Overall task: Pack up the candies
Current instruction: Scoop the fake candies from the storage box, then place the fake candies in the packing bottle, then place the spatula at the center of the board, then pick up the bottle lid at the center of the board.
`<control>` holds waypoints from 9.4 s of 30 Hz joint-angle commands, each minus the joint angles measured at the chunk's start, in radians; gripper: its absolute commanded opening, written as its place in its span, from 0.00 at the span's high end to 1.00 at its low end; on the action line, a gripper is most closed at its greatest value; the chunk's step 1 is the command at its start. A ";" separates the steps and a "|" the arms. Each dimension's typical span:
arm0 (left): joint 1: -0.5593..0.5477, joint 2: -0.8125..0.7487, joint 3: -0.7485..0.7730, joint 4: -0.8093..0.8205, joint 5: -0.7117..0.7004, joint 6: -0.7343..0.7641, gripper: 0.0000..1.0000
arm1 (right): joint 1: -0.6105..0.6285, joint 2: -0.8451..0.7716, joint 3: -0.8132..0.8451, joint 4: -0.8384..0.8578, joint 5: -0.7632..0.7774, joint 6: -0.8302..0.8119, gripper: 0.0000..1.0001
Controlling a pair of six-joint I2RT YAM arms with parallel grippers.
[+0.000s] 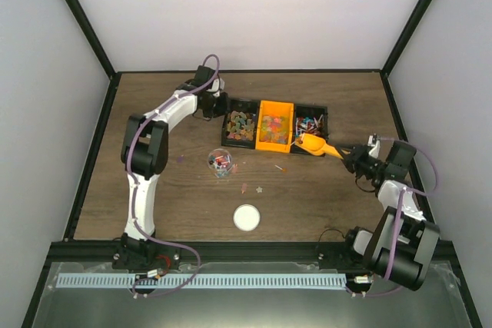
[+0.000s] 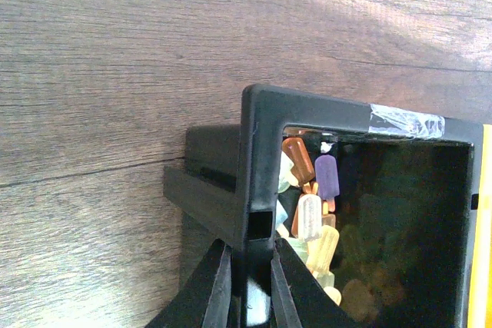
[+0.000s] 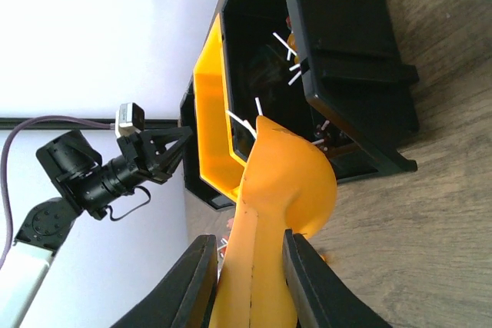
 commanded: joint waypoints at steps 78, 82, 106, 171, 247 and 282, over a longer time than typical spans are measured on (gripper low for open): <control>-0.030 0.003 -0.002 0.002 0.067 -0.053 0.88 | 0.704 0.213 0.318 0.079 0.103 0.153 0.99; -0.029 0.004 -0.004 -0.004 0.057 -0.050 0.88 | 0.756 0.278 0.412 -0.057 0.182 0.050 0.99; -0.029 -0.008 -0.015 0.000 0.052 -0.054 0.88 | 0.870 0.315 0.784 -0.510 0.523 -0.253 0.99; 0.010 -0.430 -0.372 0.120 0.022 -0.083 0.49 | 0.141 0.263 -0.197 0.373 -0.096 0.236 0.76; -0.096 -0.613 -0.728 -0.028 -0.185 0.059 0.60 | 0.142 0.093 0.387 -0.551 0.661 -0.356 0.02; -0.240 -0.595 -0.739 -0.064 -0.177 0.034 0.94 | 0.247 -0.026 0.445 -0.664 0.499 -0.308 0.15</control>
